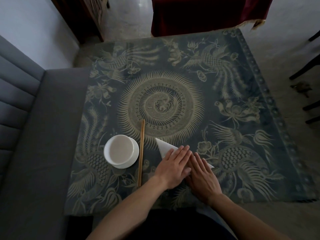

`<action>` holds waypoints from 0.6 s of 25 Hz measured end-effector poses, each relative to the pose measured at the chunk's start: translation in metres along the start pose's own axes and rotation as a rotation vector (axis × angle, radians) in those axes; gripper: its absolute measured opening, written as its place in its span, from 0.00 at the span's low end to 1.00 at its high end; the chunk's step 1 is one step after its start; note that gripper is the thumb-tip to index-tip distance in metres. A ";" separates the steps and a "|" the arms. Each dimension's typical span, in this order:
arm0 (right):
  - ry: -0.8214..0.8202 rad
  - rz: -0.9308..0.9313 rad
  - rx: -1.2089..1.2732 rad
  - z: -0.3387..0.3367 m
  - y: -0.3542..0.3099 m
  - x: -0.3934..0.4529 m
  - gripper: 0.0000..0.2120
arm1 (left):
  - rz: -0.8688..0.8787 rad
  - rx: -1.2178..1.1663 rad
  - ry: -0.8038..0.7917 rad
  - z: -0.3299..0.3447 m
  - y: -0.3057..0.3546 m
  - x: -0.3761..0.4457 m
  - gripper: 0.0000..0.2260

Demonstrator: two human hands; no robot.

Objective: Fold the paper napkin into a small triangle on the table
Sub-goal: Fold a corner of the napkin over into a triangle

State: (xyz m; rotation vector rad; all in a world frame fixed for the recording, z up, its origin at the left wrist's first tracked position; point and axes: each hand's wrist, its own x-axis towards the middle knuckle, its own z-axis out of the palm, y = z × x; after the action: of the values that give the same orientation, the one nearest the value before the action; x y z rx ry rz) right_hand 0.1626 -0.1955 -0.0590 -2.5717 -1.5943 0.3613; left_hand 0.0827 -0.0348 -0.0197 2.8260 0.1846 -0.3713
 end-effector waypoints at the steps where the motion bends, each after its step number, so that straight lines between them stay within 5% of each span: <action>1: -0.008 0.000 0.002 0.001 0.000 0.001 0.33 | -0.007 0.006 -0.034 0.002 0.001 0.002 0.29; 7: -0.061 0.025 0.017 0.003 0.006 -0.003 0.34 | -0.060 0.055 -0.191 0.014 -0.013 -0.003 0.31; 15: -0.055 0.042 -0.012 0.002 0.022 -0.019 0.33 | -0.359 0.069 -0.156 0.001 -0.063 -0.019 0.31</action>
State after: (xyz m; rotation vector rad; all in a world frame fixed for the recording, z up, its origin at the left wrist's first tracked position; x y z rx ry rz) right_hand 0.1735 -0.2223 -0.0627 -2.6297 -1.5671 0.4308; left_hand 0.0541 0.0234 -0.0317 2.8094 0.6613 -0.6833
